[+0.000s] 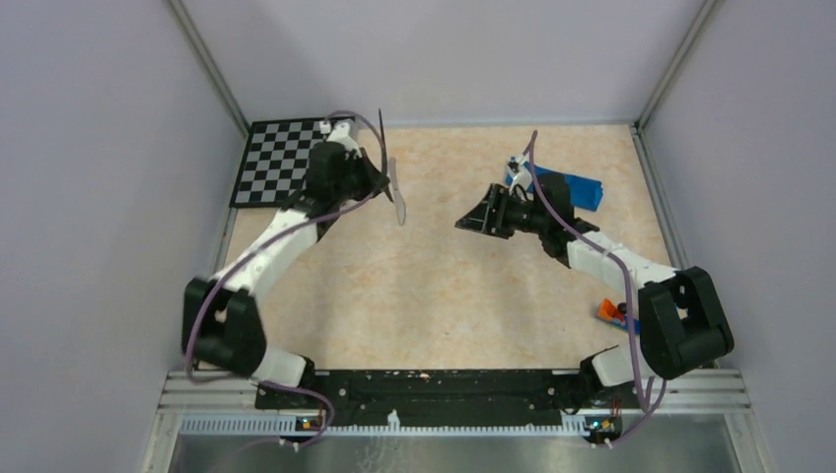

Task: Fold the napkin into a case and place the utensils inside
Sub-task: Pick up the fork from the center of the board, then pass from the left arm to the right

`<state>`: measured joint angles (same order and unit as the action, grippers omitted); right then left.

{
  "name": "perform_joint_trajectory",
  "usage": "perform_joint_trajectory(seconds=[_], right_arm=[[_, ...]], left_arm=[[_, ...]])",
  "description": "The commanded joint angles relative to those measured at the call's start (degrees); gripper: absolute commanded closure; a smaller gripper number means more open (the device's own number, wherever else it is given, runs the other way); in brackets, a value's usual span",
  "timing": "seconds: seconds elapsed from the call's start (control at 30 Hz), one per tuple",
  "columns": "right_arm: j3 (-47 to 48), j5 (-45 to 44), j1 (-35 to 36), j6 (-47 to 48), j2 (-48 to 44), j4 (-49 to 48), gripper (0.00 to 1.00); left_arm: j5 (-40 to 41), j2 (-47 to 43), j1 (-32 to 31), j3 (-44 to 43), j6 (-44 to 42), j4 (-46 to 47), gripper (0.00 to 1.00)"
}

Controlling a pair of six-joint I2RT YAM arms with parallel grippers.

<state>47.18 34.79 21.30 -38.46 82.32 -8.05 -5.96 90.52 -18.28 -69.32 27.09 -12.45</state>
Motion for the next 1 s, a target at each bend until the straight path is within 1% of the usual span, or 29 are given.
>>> perform_joint_trajectory(seconds=[0.0, 0.1, 0.17, 0.27, 0.33, 0.4, 0.43, 0.47, 0.53, 0.63, 0.7, 0.8, 0.87, 0.93, 0.97], right_arm=[[-1.5, 2.8, 4.9, -12.1, -5.1, -16.2, 0.35], [-4.2, -2.1, 9.5, -21.7, -6.5, -30.1, 0.33], [-5.6, -7.4, 12.5, -26.2, -6.8, -37.4, 0.32], [-6.3, -15.7, 17.1, -29.2, -6.4, -45.0, 0.32], [-6.3, -19.1, 18.9, -32.3, -5.1, -49.1, 0.33], [-6.8, -22.3, 19.9, -35.6, -4.0, -53.6, 0.36], [-6.8, -23.6, 20.2, -37.1, -3.5, -54.2, 0.38], [-6.7, -24.3, 20.3, -38.1, -2.9, -54.3, 0.43], [-7.1, -25.5, 20.3, -39.7, -2.7, -56.1, 0.48], [-7.3, -26.3, 20.4, -40.1, -3.4, -55.2, 0.53], [-7.5, -26.6, 20.3, -40.0, -3.7, -55.3, 0.59], [-7.6, -27.1, 20.3, -39.8, -4.2, -55.1, 0.62], [-5.9, -24.9, 20.4, -39.7, -3.6, -53.9, 0.62], [-5.5, -23.8, 20.7, -40.3, -2.7, -55.3, 0.62], [-5.6, -23.7, 20.9, -40.9, -2.3, -55.9, 0.64]], left_arm=[[-16.7, -15.3, -0.3, 16.6, 16.4, 41.8, 1.00], [-17.9, -18.8, -1.5, 25.1, 25.8, 59.1, 1.00], [-15.6, -20.1, -2.9, 29.5, 29.2, 67.1, 1.00], [-9.6, -21.8, -6.2, 35.1, 30.6, 80.2, 1.00], [-5.3, -22.2, -9.3, 37.3, 28.5, 87.1, 1.00], [-2.8, -22.0, -11.4, 37.7, 27.0, 89.0, 1.00], [-2.0, -21.5, -12.0, 38.0, 26.9, 90.3, 1.00], [-2.0, -21.0, -12.5, 38.3, 26.8, 93.0, 1.00], [-1.2, -20.0, -12.7, 39.3, 27.7, 95.7, 1.00], [-0.3, -18.8, -13.1, 40.2, 28.4, 98.6, 1.00], [0.0, -18.3, -13.5, 40.1, 28.4, 99.3, 1.00], [0.9, -17.9, -14.2, 40.4, 27.5, 100.2, 1.00], [1.0, -17.3, -14.5, 40.3, 27.1, 100.6, 1.00], [0.6, -16.4, -14.8, 39.9, 27.1, 101.0, 1.00], [0.7, -16.0, -14.9, 40.0, 27.2, 101.7, 1.00]])
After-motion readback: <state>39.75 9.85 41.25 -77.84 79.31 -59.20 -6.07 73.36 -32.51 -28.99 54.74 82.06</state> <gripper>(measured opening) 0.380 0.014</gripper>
